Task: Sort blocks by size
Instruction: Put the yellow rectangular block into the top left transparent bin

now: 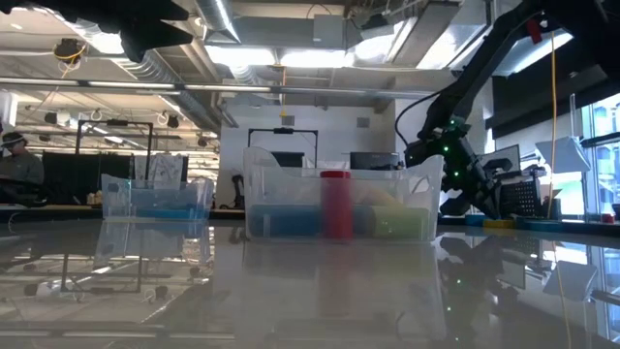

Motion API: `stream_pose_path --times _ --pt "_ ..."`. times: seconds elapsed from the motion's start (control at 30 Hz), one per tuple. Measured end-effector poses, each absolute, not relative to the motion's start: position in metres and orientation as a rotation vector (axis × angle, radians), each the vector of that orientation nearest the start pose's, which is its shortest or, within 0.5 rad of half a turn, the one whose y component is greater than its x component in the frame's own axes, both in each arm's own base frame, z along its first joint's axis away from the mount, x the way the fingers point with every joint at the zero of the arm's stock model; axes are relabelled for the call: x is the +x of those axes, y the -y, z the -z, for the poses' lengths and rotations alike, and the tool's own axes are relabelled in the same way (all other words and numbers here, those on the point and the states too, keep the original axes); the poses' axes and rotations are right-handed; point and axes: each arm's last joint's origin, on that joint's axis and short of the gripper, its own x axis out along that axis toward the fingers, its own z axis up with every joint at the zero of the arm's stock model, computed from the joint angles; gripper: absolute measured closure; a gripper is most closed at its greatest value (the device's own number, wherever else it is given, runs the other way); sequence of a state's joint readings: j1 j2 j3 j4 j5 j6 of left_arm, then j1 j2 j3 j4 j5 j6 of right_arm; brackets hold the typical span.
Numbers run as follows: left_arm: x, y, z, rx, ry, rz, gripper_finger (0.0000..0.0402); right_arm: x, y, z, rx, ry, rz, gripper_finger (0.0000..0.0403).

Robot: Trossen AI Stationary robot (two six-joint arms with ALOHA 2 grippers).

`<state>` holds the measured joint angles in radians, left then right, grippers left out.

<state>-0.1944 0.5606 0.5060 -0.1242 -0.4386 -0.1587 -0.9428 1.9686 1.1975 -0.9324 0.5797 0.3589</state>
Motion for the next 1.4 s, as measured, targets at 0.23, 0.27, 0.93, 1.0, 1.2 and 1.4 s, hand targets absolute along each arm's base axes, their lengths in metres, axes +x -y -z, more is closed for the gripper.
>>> stream_pose_path --times 0.23,0.27,0.93,1.0,1.2,1.4 --pt "0.137 0.014 -0.274 -0.1 -0.151 -0.256 0.0203 0.185 0.268 -0.128 0.556 -1.642 1.347 0.0386" --pt "0.137 0.014 -0.274 -0.1 -0.151 -0.257 0.0203 0.188 0.264 -0.129 0.555 -1.66 1.327 0.0386" --pt "0.137 0.014 -0.274 -0.103 -0.15 -0.257 0.0203 0.247 0.157 -0.205 0.42 -1.432 1.207 0.0385" --pt "0.137 0.014 -0.274 -0.103 -0.15 -0.257 0.0203 0.242 0.157 -0.212 0.447 -1.381 1.257 0.0379" --pt "0.137 0.014 -0.274 -0.101 -0.15 -0.257 0.0203 0.224 0.166 -0.2 0.545 -1.302 1.32 0.0305" --pt "0.137 0.014 -0.274 -0.1 -0.15 -0.257 0.0203 0.202 0.177 -0.169 0.671 -1.258 1.382 0.0224"
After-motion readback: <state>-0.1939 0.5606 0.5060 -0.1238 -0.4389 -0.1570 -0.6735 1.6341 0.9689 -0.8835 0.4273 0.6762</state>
